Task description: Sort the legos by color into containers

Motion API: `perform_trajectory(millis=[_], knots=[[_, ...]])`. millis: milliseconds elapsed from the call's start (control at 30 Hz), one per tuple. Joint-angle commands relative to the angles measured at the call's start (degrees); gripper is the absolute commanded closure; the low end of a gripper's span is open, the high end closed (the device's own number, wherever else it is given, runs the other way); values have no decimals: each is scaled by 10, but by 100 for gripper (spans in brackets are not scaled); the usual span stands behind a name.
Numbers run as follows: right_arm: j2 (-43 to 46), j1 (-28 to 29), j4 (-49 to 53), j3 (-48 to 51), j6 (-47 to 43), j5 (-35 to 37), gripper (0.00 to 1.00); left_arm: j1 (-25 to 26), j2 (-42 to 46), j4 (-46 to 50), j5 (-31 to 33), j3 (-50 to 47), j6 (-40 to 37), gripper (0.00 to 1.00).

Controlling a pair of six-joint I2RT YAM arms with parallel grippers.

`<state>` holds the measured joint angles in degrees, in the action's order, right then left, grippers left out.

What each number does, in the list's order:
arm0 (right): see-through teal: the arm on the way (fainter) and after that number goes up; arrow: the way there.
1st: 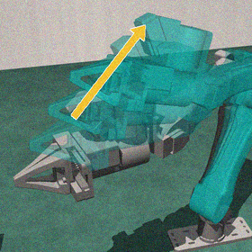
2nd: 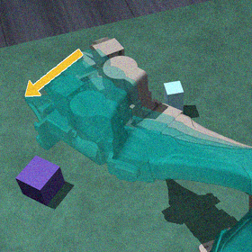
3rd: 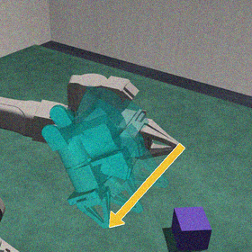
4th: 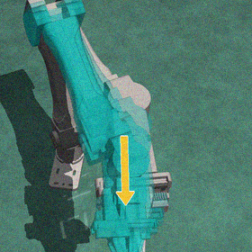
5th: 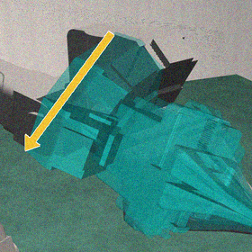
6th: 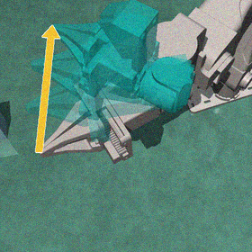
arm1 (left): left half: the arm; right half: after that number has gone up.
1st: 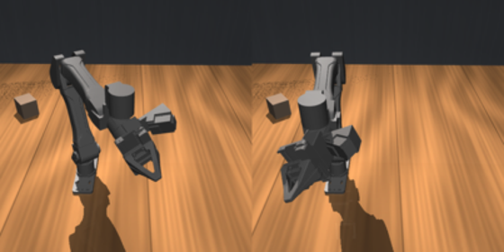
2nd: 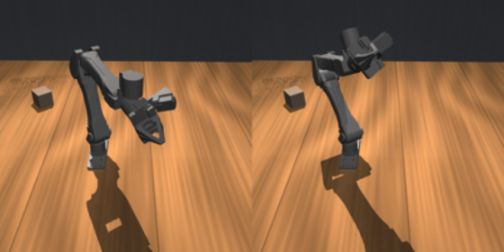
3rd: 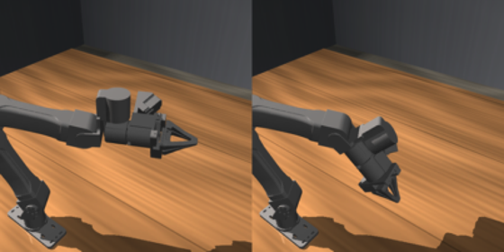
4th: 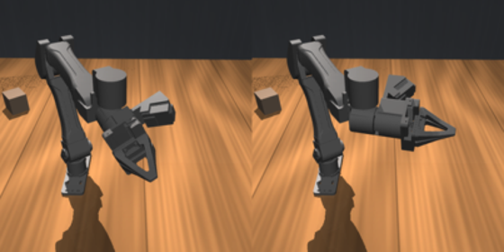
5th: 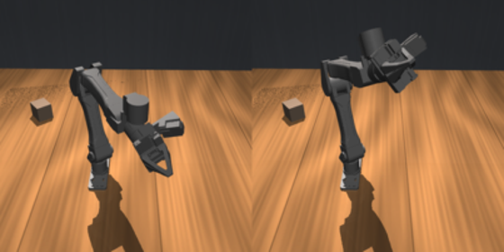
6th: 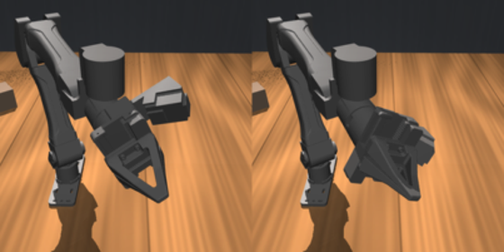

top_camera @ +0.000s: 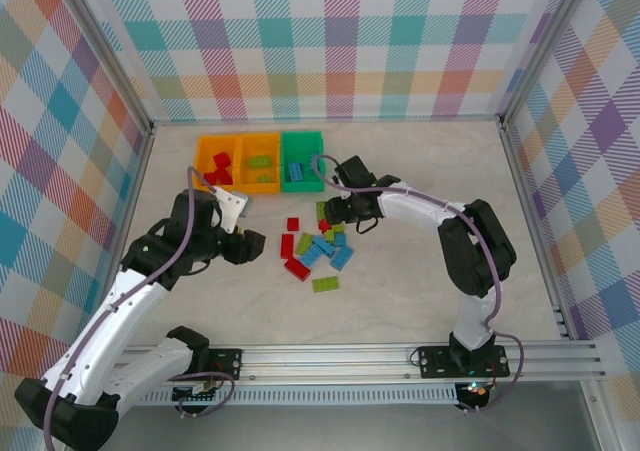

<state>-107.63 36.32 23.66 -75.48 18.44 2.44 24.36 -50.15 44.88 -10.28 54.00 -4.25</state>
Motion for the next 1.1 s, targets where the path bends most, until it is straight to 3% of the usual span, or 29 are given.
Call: perform_trajectory(millis=[0,367,600,767,1067], knots=[[-27,-3,-16,-21,-12,5,40,5,25,-13,-19,-18,-19,31],[-93,-10,-38,-46,3,-21,48,5,94,-23,32,-48,-6,5],[-103,-12,-21,-37,1,11,55,5,80,-18,39,-46,-6,0],[-86,-18,-23,-30,-2,11,70,5,79,-20,44,-48,-6,0],[6,-12,-67,-24,-14,6,73,5,80,-18,70,-48,-6,0]])
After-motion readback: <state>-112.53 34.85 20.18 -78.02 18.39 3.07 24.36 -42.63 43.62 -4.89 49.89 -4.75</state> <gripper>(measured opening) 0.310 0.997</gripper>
